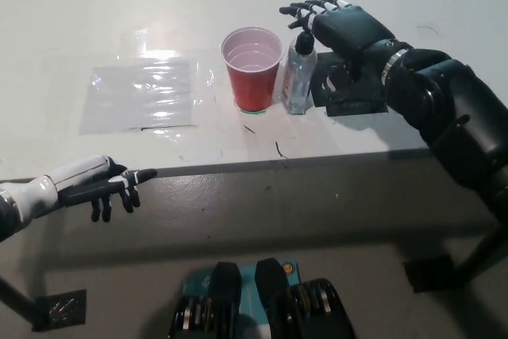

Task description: The robot uses its right hand to press the hand soap kept in the middle of the table to get liquid hand soap out

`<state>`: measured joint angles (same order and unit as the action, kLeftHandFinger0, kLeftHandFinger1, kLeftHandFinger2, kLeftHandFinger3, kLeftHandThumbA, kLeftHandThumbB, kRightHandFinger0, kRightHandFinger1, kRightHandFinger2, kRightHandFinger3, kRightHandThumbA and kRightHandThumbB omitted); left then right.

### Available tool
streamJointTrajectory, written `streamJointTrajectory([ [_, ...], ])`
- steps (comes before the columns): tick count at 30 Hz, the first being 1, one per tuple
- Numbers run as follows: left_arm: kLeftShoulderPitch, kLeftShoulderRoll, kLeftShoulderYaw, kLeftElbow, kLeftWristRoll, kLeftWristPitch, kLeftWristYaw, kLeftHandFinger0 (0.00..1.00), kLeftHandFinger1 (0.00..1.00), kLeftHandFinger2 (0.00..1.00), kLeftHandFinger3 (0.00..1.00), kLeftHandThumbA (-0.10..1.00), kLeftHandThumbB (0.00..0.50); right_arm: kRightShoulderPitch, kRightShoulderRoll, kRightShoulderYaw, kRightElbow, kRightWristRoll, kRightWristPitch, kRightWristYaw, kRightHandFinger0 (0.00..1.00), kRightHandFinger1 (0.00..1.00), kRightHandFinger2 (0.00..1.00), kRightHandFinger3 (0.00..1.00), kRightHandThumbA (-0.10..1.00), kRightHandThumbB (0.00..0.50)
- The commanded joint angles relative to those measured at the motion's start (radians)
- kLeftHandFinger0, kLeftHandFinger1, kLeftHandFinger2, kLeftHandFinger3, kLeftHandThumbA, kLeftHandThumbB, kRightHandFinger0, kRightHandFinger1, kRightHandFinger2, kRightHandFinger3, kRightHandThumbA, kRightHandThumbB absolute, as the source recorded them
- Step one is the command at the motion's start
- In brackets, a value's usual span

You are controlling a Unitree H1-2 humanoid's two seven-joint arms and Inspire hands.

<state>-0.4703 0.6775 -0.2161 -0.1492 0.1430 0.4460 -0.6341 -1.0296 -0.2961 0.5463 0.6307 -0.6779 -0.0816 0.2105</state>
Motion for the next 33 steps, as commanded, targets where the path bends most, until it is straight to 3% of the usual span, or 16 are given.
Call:
streamJointTrajectory([
  [1, -0.033, 0.042, 0.008, -0.017, 0.003, 0.008, -0.019, 0.32, 0.29, 0.45, 0.68, 0.92, 0.249, 0.012, 0.031, -0.003, -0.027, -0.008, 0.021, 0.016, 1.0, 1.0, 1.0, 1.0, 1.0, 0.404],
  [5, -0.036, 0.044, 0.006, -0.022, 0.013, 0.006, -0.021, 0.3, 0.28, 0.44, 0.67, 0.95, 0.269, 0.006, 0.05, 0.004, -0.028, -0.022, 0.017, 0.01, 1.0, 1.0, 1.0, 1.0, 1.0, 0.4],
  [11, -0.04, 0.04, 0.006, -0.014, 0.009, 0.015, -0.027, 0.29, 0.27, 0.43, 0.66, 0.94, 0.273, 0.003, 0.058, 0.003, -0.04, -0.044, 0.036, 0.005, 1.0, 1.0, 1.0, 1.0, 1.0, 0.443],
  [15, -0.036, 0.043, 0.009, -0.026, 0.009, 0.018, -0.028, 0.32, 0.29, 0.44, 0.68, 0.93, 0.27, 0.006, 0.05, 0.007, -0.033, -0.052, 0.032, 0.005, 1.0, 1.0, 1.0, 1.0, 1.0, 0.436],
  [18, -0.03, 0.044, 0.017, -0.027, 0.003, 0.016, -0.027, 0.33, 0.29, 0.44, 0.68, 0.92, 0.256, 0.011, 0.041, 0.015, -0.025, -0.071, 0.026, -0.005, 1.0, 1.0, 1.0, 1.0, 1.0, 0.405],
  [26, -0.023, 0.046, 0.017, -0.024, 0.017, -0.008, -0.017, 0.34, 0.29, 0.42, 0.66, 0.95, 0.28, 0.006, 0.02, 0.027, -0.002, -0.099, 0.01, -0.029, 1.0, 1.0, 1.0, 1.0, 1.0, 0.421],
  [33, -0.021, 0.043, 0.017, -0.02, 0.011, -0.009, -0.021, 0.35, 0.3, 0.44, 0.65, 0.94, 0.27, 0.012, 0.02, 0.027, -0.008, -0.109, 0.016, -0.027, 1.0, 1.0, 1.0, 1.0, 1.0, 0.423],
])
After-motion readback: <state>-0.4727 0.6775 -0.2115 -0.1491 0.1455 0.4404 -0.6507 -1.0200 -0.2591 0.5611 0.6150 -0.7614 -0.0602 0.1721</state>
